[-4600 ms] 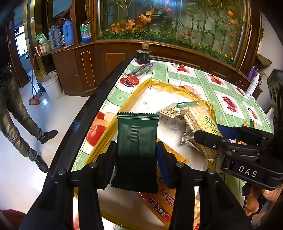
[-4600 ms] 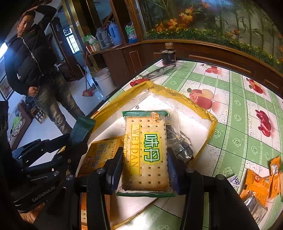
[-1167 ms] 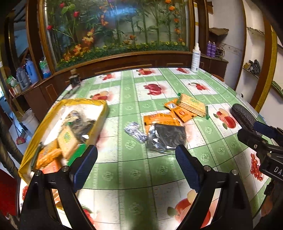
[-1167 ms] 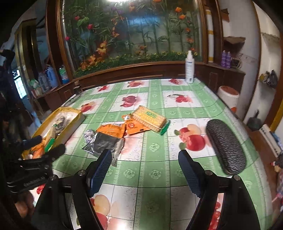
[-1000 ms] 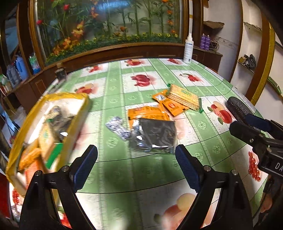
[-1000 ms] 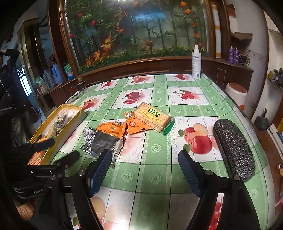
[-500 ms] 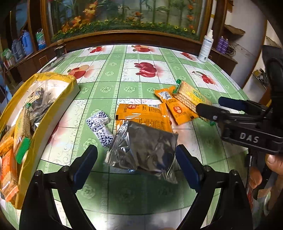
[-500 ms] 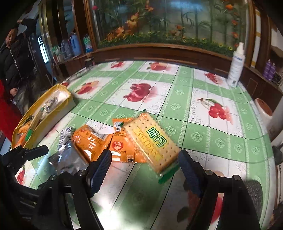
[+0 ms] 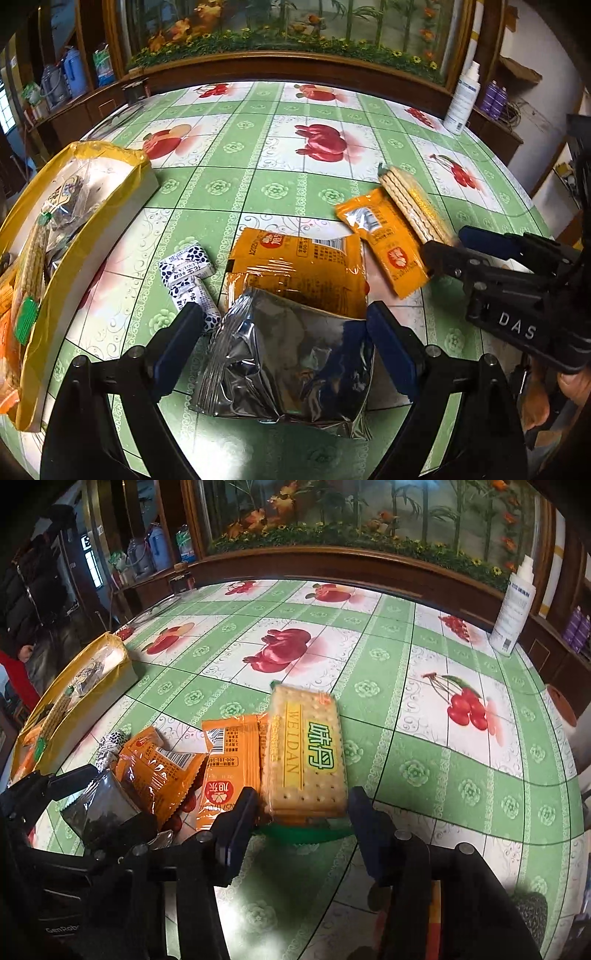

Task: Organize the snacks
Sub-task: 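Grasp the silver foil bag with the left tool while the right tool grasps another WEIDAN pack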

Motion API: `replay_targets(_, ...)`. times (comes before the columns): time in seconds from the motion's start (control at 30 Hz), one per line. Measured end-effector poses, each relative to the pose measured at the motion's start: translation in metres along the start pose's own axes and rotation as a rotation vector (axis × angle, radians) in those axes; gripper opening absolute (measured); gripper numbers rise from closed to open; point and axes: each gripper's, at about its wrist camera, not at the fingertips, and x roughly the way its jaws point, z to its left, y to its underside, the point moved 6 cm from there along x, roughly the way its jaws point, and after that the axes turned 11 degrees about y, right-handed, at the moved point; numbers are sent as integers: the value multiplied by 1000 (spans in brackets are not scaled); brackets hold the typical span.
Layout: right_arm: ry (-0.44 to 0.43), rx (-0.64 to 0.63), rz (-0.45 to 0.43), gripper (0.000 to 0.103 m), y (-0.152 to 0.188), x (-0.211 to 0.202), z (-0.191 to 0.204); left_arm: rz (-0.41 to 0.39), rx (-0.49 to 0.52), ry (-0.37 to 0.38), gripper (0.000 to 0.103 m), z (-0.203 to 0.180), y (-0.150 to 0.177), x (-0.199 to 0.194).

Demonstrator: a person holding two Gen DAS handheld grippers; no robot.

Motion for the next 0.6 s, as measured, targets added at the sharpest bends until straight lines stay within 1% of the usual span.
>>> replay_targets(0.07,-4,1,-3,53,3,-3,1,8,26,19,90,0,2,-2)
replay_targets(0.1,-3,-3,-4,52,4,-4,1,10,40,33,88,0,4,-4)
replay_targets(0.13,-1,-3,-5,52,6,-5,1,11,57,44,82,1,5,-7)
replay_targets(0.23,-6,16,-2,51,11,-10,1,17,84,96,71,6,10,-18)
replay_targets(0.27,-9,27,0,50,14,-12,0,15,97,100,68,6,11,-20)
replay_targets(0.33,-18,55,2,50,18,-16,-2,15,113,111,57,9,13,-27)
replay_targets(0.4,-24,73,0,50,21,-18,-2,26,128,136,56,7,14,-31)
replay_targets(0.43,-26,80,-1,50,22,-19,-2,27,143,143,56,5,14,-33)
replay_targets(0.5,-25,83,-3,50,23,-21,0,60,192,143,57,-4,18,-32)
replay_targets(0.53,-29,84,-2,51,24,-21,1,80,211,141,70,-9,21,-30)
replay_targets(0.6,-32,84,0,51,24,-22,3,94,250,154,84,-19,24,-28)
